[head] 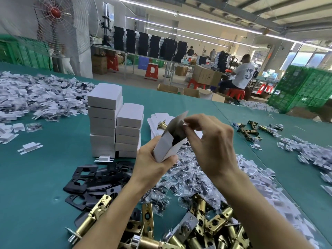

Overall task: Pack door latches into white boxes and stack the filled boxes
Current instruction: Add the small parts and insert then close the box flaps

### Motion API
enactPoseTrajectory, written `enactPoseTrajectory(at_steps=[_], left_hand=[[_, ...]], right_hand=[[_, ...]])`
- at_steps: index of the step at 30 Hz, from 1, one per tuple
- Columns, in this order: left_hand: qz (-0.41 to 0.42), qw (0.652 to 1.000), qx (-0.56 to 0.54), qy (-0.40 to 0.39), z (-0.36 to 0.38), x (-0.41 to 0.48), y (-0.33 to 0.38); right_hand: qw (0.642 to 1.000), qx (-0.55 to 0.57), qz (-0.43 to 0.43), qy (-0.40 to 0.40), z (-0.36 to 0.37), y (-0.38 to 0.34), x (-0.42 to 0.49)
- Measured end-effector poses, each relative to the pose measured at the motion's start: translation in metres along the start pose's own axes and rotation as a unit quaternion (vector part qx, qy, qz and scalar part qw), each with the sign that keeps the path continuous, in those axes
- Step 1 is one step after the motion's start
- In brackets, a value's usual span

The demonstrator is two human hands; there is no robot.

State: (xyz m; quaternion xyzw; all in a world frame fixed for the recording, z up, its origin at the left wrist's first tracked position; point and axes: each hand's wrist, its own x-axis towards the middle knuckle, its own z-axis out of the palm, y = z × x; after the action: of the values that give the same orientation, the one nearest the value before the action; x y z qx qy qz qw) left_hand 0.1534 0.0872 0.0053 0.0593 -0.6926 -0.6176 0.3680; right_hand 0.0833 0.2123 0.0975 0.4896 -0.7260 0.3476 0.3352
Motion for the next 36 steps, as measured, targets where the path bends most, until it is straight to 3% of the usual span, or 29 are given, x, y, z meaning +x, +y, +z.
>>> enactPoseTrajectory(at_steps=[5, 11, 13, 17, 19, 22, 24, 29, 32, 36], left_hand=[[0.003, 0.999, 0.041, 0.013, 0.0, 0.0, 0.0], [-0.038, 0.995, 0.09, 0.004, -0.007, 0.003, -0.003], [-0.043, 0.994, 0.097, 0.013, -0.009, 0.005, 0.0], [-0.048, 0.993, 0.091, 0.06, -0.02, 0.012, 0.01], [-0.048, 0.991, 0.085, 0.089, -0.028, 0.015, 0.016], [-0.04, 0.986, 0.083, 0.138, -0.041, 0.02, 0.02], [-0.036, 0.98, 0.094, 0.173, -0.048, 0.023, 0.021], [-0.033, 0.972, 0.111, 0.202, -0.053, 0.024, 0.019], [-0.035, 0.972, 0.114, 0.2, -0.052, 0.025, 0.019], [-0.032, 0.974, 0.095, 0.205, -0.052, 0.026, 0.017]], right_hand=[[0.989, -0.113, 0.053, -0.086, 0.004, 0.005, -0.006], [0.936, -0.005, 0.145, -0.322, 0.004, 0.026, -0.006], [0.942, 0.048, 0.154, -0.294, 0.004, 0.032, -0.008], [0.954, 0.146, 0.234, -0.12, 0.015, 0.034, -0.011], [0.945, 0.124, 0.251, -0.171, 0.027, 0.035, -0.018], [0.901, 0.083, 0.21, -0.369, 0.051, 0.028, -0.036], [0.876, 0.073, 0.154, -0.451, 0.069, 0.015, -0.043], [0.868, 0.017, 0.034, -0.494, 0.106, -0.022, -0.038], [0.848, -0.06, 0.027, -0.526, 0.12, -0.032, -0.043], [0.859, -0.074, 0.03, -0.505, 0.124, -0.036, -0.049]])
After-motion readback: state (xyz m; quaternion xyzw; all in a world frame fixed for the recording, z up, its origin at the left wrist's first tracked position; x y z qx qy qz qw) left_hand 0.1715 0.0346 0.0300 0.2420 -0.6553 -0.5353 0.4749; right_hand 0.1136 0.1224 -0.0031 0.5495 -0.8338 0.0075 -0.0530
